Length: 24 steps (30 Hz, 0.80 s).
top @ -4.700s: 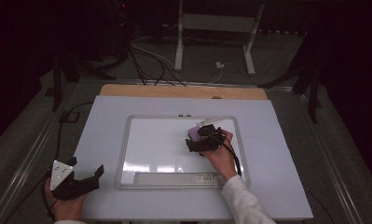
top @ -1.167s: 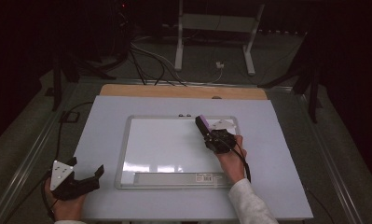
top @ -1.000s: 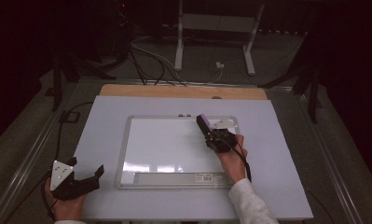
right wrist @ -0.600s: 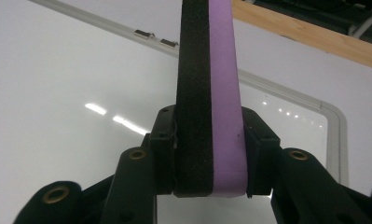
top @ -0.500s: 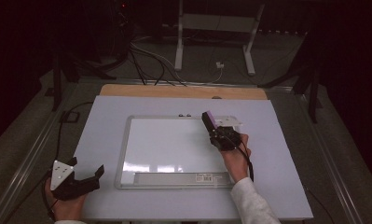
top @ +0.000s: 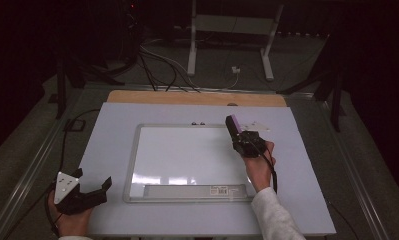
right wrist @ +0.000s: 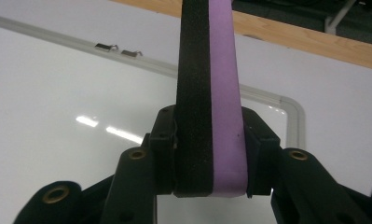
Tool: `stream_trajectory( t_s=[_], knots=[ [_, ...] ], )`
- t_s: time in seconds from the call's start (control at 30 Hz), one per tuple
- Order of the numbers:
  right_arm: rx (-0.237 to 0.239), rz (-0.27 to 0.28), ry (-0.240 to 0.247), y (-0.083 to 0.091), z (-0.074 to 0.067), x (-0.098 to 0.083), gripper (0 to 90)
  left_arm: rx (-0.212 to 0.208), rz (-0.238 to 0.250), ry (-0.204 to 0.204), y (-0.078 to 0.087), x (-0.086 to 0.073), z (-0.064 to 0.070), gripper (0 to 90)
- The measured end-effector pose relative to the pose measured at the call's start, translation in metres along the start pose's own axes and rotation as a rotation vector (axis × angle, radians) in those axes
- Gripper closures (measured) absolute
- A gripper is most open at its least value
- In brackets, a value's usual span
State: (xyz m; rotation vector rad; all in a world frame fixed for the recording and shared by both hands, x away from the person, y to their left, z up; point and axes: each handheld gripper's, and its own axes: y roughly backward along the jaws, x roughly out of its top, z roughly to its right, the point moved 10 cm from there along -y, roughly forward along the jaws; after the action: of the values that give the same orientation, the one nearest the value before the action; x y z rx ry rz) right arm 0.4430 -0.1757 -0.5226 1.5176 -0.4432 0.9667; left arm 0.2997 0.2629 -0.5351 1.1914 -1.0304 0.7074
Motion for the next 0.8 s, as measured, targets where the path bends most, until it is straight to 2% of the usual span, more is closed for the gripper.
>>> stream_trajectory(
  t_s=[0.8],
  knots=[
    [-0.072,-0.030,-0.064,-0.007,0.028,-0.008,63.5,-0.001,0.000,0.000,0.000,0.000,0.000,0.6]
  ],
)
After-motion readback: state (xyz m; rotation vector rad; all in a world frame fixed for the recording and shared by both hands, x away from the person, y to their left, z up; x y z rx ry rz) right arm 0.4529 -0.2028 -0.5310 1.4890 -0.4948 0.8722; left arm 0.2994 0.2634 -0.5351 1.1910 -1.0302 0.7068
